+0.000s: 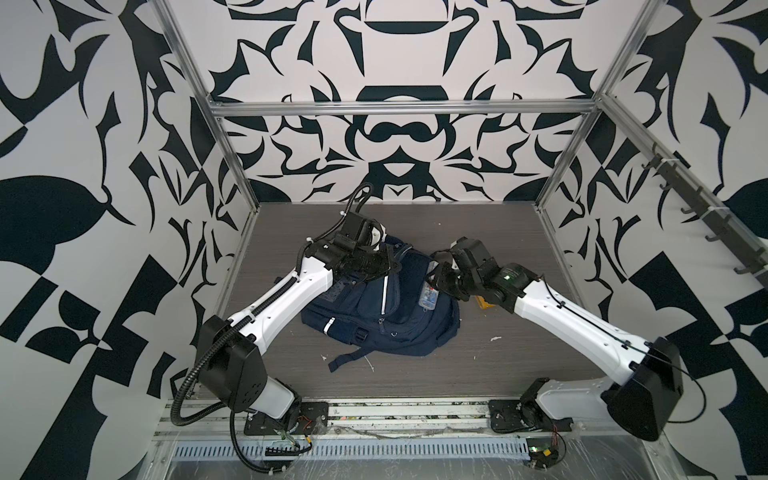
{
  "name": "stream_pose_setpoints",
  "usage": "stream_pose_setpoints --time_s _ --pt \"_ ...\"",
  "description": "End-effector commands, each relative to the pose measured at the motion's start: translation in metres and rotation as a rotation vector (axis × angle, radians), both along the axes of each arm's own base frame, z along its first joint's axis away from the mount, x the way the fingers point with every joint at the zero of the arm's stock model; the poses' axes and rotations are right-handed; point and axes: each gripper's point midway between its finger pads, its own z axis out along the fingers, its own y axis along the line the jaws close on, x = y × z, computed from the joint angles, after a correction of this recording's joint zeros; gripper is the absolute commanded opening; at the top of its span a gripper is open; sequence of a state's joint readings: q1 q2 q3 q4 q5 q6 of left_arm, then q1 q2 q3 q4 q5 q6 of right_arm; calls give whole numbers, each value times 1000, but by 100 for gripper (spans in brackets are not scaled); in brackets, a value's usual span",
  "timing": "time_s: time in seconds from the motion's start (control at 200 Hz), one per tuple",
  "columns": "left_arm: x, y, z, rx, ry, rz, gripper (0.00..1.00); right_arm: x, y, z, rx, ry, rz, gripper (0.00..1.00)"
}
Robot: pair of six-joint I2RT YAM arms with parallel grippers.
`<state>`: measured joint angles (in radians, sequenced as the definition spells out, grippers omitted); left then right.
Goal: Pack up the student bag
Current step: 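Carry the card box with the right gripper into the opened backpack pocket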
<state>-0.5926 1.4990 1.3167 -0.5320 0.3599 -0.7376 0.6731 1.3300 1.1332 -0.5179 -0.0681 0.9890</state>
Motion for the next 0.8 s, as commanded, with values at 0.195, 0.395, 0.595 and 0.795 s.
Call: stream_pose_setpoints --time_s 0.195,0.395,0.595,0.795 --pt "10 -8 27 -109 -65 6 0 22 44 33 132 -88 44 0" --pt "8 -8 28 -120 -57 10 0 31 69 35 146 -99 85 0" --pt "6 -5 29 -124 -65 25 0 33 80 22 139 -83 104 0" --pt "6 -2 36 -150 -73 53 0 31 80 5 119 -60 113 0"
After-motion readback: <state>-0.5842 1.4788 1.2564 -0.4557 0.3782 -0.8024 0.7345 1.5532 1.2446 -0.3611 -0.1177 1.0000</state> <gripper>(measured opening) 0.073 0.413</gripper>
